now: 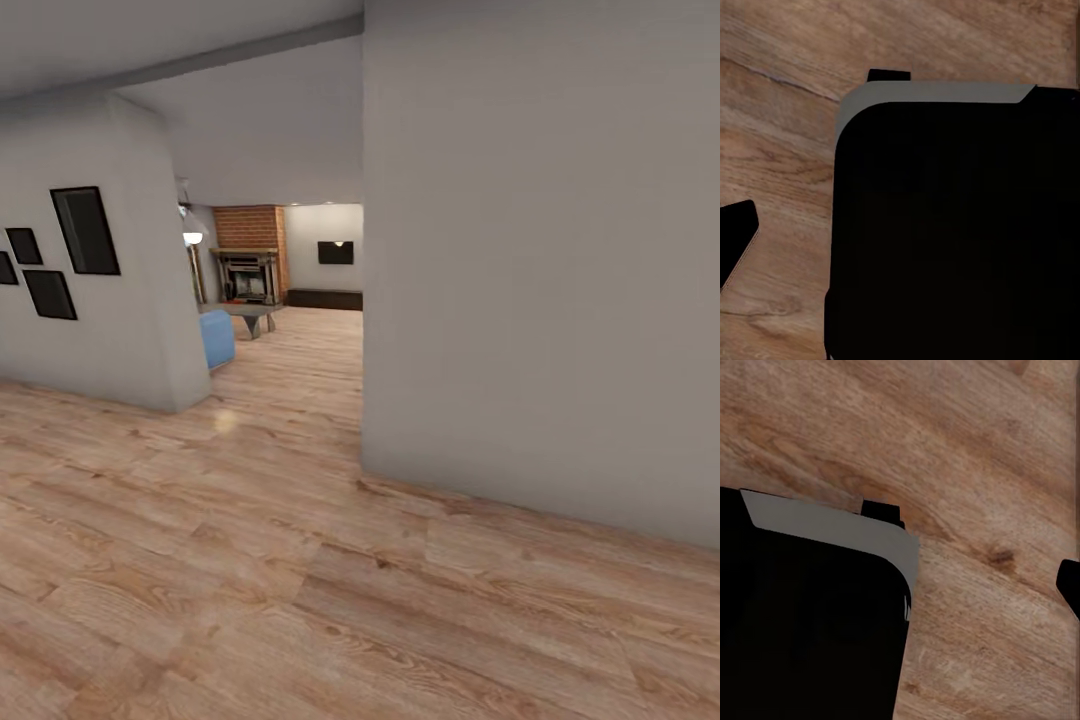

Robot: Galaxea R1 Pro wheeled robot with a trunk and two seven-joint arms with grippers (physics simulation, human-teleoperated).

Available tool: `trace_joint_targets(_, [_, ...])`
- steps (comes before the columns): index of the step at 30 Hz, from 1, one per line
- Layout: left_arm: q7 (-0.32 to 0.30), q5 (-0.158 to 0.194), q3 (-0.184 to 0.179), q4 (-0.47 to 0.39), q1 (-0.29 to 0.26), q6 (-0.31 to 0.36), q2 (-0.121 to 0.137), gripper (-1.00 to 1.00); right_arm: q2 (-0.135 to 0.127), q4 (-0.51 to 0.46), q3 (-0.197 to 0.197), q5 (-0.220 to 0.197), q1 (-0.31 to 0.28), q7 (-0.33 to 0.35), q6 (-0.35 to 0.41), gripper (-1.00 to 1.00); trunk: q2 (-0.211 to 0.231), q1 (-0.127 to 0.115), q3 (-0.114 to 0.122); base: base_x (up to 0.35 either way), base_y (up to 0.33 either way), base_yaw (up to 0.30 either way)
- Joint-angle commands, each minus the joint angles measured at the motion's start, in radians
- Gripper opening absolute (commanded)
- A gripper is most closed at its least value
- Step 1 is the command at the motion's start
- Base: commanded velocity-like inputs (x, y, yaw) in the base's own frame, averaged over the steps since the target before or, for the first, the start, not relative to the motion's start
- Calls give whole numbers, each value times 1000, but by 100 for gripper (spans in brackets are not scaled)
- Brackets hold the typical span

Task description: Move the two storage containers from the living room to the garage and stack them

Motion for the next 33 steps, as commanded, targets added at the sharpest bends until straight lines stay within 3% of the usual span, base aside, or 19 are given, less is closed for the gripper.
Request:
trace_joint_targets(1, [0,8,0,1,0,-3,0,100,1,3,8,-8,-1,0,-5,100,0,1,-1,321,0,0])
trace_joint_targets(12, [0,8,1,0,0,-3,0,100,2,3,9,-8,-1,0,-5,100,0,1,-1,321,0,52])
trace_joint_targets(33, [0,9,0,0,0,-3,0,100,2,3,9,-9,-1,0,-5,100,0,1,-1,321,0,264])
